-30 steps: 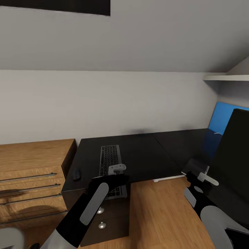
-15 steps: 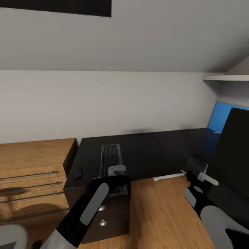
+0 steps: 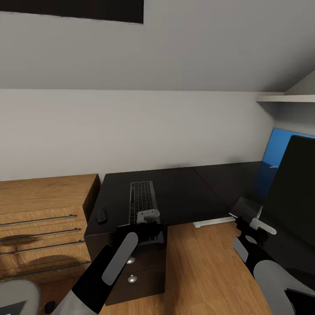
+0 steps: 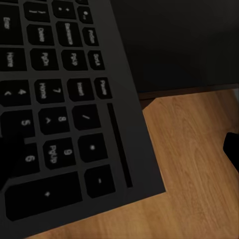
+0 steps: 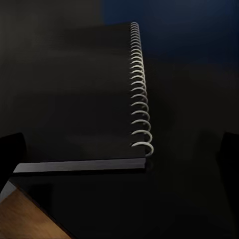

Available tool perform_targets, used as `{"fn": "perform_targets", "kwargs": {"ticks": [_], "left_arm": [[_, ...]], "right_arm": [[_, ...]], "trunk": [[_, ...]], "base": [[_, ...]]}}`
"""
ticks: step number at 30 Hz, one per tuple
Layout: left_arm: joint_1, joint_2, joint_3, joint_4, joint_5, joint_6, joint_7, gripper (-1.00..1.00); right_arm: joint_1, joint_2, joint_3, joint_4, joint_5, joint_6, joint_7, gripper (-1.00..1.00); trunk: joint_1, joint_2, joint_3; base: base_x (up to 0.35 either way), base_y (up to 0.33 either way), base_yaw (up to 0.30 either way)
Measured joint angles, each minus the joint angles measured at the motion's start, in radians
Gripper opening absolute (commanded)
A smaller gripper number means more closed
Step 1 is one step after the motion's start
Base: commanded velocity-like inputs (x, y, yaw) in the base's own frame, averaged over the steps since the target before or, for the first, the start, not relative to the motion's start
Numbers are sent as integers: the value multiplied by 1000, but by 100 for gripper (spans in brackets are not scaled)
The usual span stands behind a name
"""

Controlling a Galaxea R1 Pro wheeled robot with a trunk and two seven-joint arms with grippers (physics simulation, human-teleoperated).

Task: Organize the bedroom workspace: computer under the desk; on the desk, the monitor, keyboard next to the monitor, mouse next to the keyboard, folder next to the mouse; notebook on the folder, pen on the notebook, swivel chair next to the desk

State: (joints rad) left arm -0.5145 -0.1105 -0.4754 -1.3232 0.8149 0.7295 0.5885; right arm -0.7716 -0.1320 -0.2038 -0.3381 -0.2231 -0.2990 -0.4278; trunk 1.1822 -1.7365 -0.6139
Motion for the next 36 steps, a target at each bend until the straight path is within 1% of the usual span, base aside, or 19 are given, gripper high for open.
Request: {"fn": "perform_targets", "kwargs": {"ticks": [17, 30, 36], "left_arm": [[0, -1, -10, 7, 0, 0, 2, 100], [0, -2, -11, 8, 0, 0, 2, 100], [0, -1, -11, 8, -1, 0, 2, 100]], "right_arm": [[0, 0, 2, 4, 2, -6, 5, 100], [0, 3, 3, 6, 4, -12, 11, 100], [0, 3, -1, 4, 4, -15, 14, 100]], "trunk": [[0, 0, 0], [0, 0, 0], [0, 0, -2]], "base": [[0, 0, 0], [1, 0, 0], [178, 0, 90]]}}
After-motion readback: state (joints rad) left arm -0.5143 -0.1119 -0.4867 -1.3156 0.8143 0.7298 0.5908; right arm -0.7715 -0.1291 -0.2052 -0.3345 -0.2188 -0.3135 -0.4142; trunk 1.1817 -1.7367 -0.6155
